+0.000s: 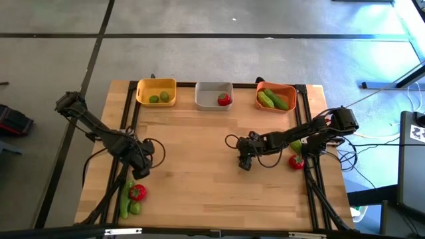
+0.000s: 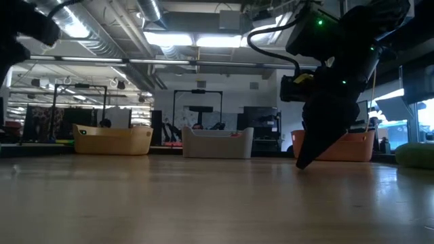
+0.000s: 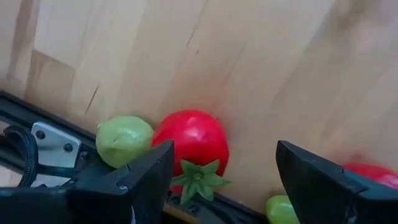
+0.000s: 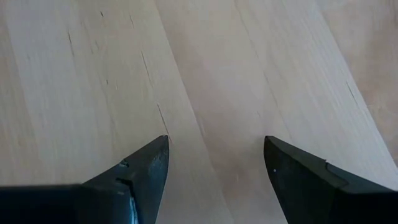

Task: Sort produce into baskets
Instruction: Put the tomatoes into the gray bin

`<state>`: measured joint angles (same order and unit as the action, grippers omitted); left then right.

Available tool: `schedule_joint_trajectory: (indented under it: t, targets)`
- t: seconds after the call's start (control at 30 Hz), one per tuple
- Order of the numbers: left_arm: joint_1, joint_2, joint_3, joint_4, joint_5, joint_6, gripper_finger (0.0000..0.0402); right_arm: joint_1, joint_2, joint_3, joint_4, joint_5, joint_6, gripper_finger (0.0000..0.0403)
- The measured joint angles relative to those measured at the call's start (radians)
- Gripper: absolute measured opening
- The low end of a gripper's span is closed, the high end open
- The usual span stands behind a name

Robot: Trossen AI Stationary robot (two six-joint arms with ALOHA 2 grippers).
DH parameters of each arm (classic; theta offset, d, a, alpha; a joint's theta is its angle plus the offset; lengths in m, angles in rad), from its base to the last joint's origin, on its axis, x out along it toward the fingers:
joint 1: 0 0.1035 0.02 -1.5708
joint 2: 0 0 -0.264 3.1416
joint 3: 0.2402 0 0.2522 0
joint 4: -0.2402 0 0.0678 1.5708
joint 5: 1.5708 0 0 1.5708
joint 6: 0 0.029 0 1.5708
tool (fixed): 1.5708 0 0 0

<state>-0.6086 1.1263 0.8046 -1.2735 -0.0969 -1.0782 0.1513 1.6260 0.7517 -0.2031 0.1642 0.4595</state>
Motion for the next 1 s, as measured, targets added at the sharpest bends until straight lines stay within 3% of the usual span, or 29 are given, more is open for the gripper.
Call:
schedule_joint_trajectory:
  t: [0.43,0.67,0.8,1.0]
  targets:
    - [0.000,0.063,-0.047,0.066,0.079,0.143,0.0381,-0.001,0.000,0.000,0.020,0.001,0.000,0.0252]
    - [0.000,0.063,-0.046,0.067,0.078,0.109,0.0383,-0.001,0.000,0.000,0.021,0.001,0.000,0.0252]
    - [0.003,0.063,-0.046,0.083,0.011,0.101,0.0381,-0.001,0.000,0.000,0.023,0.005,0.000,0.0252]
    - [0.012,0.065,-0.046,0.058,0.094,0.115,0.0376,-0.001,0.000,0.000,0.022,0.009,0.004,0.0252]
